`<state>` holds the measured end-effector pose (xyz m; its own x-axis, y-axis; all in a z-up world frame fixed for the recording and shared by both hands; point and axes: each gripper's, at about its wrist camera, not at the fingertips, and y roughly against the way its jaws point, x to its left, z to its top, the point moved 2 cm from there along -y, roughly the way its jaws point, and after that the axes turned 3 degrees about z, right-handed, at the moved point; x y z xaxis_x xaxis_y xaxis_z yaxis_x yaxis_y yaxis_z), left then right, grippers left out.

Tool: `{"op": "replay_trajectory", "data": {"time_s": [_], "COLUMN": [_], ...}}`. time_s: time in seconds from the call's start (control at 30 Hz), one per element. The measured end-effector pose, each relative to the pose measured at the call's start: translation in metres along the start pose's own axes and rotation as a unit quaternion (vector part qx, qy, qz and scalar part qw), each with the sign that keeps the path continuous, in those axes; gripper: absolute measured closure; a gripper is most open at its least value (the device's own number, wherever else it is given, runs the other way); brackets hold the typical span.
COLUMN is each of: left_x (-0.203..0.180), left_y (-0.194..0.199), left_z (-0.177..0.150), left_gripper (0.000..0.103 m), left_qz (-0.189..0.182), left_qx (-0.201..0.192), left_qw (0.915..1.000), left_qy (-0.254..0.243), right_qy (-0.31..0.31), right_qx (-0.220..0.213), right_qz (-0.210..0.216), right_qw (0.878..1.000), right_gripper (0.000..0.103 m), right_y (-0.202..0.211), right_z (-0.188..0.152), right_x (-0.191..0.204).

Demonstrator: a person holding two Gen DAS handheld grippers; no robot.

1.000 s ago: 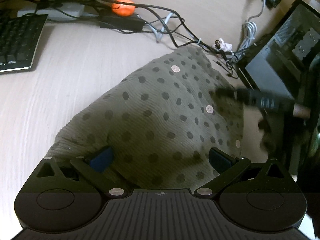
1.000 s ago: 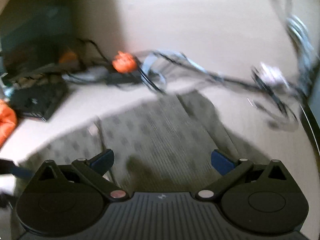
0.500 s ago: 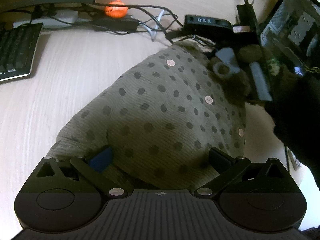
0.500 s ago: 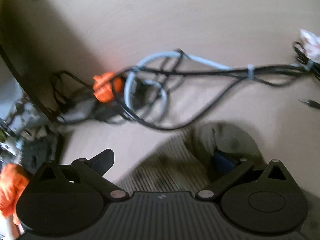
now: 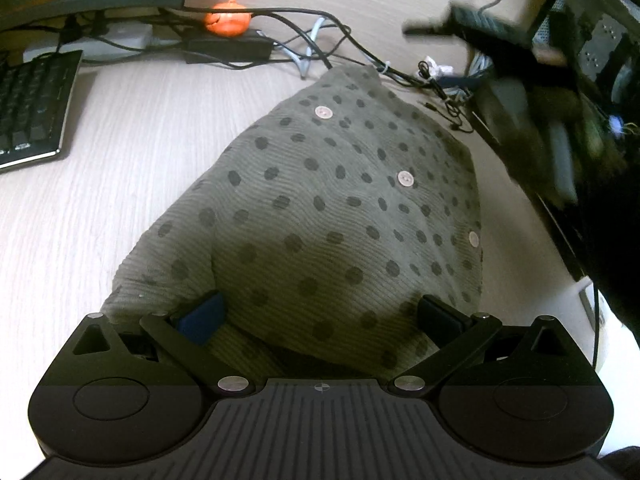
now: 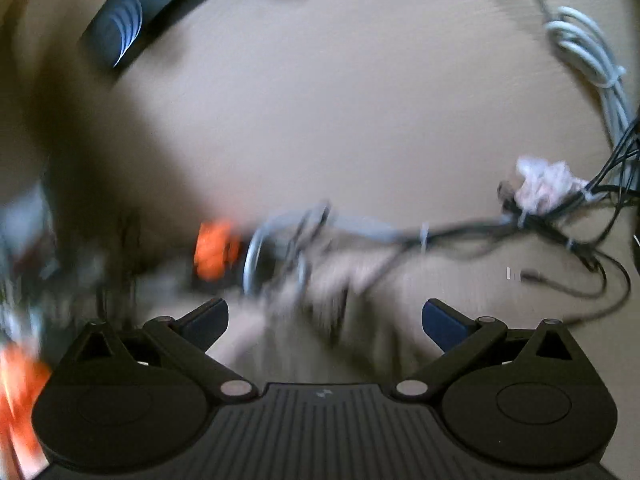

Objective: Fold clothes

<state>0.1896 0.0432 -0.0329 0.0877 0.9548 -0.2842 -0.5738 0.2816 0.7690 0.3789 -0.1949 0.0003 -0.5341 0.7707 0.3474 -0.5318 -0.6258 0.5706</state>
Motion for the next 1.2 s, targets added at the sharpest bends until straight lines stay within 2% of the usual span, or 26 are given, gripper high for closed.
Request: {"op": "replay_trajectory", "data": {"time_s": [0.17, 0.23, 0.4, 0.5, 0.57, 0.63, 0.7, 0.77, 0.83, 0.9, 1.0, 1.2], "left_x": [-0.002, -0.004, -0.008, -0.001, 0.003, -0.005, -0.016, -0.027, -0.032, -0.031, -0.036, -0.031], "left_y": [-0.001, -0.001, 0.004, 0.015, 0.027, 0.027, 0.021, 0.004, -0.020, -0.036, -0.034, -0.029], "left_z": [-0.001, -0.002, -0.012, -0.006, 0.006, 0.023, 0.040, 0.049, 0.048, 0.038, 0.025, 0.023], "left_gripper": [0.000, 0.000, 0.000, 0.000, 0.000, 0.000, 0.000, 0.000, 0.000, 0.000, 0.000, 0.000], "left_qz": [0.004, 0.009, 0.024, -0.002, -0.025, -0.014, 0.002, 0.007, 0.019, 0.028, 0.036, 0.026], "left_qx": [-0.002, -0.001, 0.006, 0.028, -0.002, -0.028, -0.047, -0.049, -0.019, 0.002, -0.012, -0.015], "left_qw": [1.0000, 0.9999, 0.9989, 0.9996, 0.9995, 0.9995, 0.9985, 0.9977, 0.9979, 0.9973, 0.9938, 0.9954], "left_qy": [-0.007, -0.014, -0.041, 0.001, 0.019, -0.003, -0.028, -0.047, -0.060, -0.068, -0.104, -0.091], "right_qy": [0.082, 0.113, 0.099, 0.103, 0.119, 0.138, 0.135, 0.130, 0.119, 0.087, 0.069, 0.046], "right_qx": [0.065, 0.062, 0.075, 0.040, 0.012, -0.010, -0.014, -0.017, -0.014, 0.009, 0.034, 0.039], "right_qz": [-0.040, -0.054, -0.097, -0.130, -0.168, -0.196, -0.172, -0.144, -0.112, -0.075, -0.069, -0.073], "right_qw": [0.994, 0.990, 0.988, 0.985, 0.979, 0.971, 0.976, 0.981, 0.987, 0.993, 0.995, 0.996], "right_gripper": [0.000, 0.000, 0.000, 0.000, 0.000, 0.000, 0.000, 0.000, 0.000, 0.000, 0.000, 0.000], "right_y": [-0.001, 0.003, 0.022, 0.050, 0.055, 0.045, 0.035, 0.025, 0.016, -0.003, -0.026, -0.012], "right_z": [-0.058, -0.067, -0.068, -0.068, -0.062, -0.056, -0.052, -0.047, -0.046, -0.050, -0.063, -0.064], "right_x": [0.017, 0.019, 0.009, 0.006, 0.008, 0.015, 0.029, 0.044, 0.055, 0.056, 0.049, 0.027]}}
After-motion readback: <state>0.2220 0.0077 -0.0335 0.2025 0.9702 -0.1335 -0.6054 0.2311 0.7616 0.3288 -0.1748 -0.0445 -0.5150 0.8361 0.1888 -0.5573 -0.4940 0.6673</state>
